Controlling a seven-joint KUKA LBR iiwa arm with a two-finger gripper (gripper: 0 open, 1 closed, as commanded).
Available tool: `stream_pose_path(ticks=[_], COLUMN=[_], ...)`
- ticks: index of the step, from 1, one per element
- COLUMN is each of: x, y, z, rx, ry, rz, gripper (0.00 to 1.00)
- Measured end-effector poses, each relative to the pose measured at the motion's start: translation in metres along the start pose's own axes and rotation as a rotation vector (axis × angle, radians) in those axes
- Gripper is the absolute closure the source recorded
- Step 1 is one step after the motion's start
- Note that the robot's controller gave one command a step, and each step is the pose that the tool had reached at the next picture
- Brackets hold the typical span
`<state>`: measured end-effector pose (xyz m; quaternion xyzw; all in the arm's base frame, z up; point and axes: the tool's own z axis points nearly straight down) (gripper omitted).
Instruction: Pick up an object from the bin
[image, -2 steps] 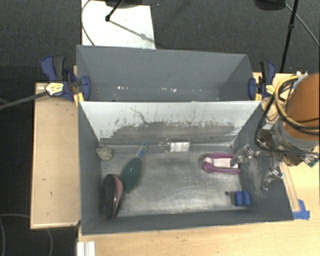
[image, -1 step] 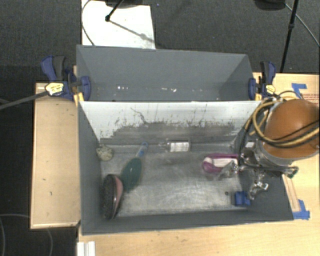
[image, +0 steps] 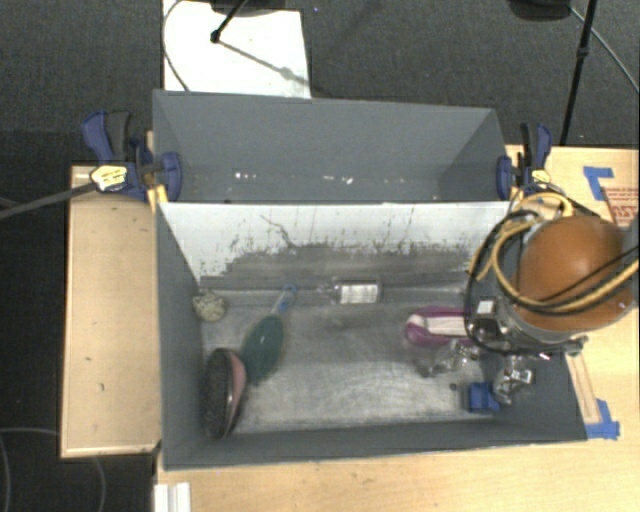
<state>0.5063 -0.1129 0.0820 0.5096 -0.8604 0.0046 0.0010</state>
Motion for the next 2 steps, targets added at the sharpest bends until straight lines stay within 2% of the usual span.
stream_pose_path(ticks=[1,2], x=[0.008,0.006], y=[-0.002,-0.031], z=[-0.001,-0.145], rx=[0.0,0.004], ry=[0.015,-0.01], rz=[0.006,-0.15], gripper=[1.0,1.0])
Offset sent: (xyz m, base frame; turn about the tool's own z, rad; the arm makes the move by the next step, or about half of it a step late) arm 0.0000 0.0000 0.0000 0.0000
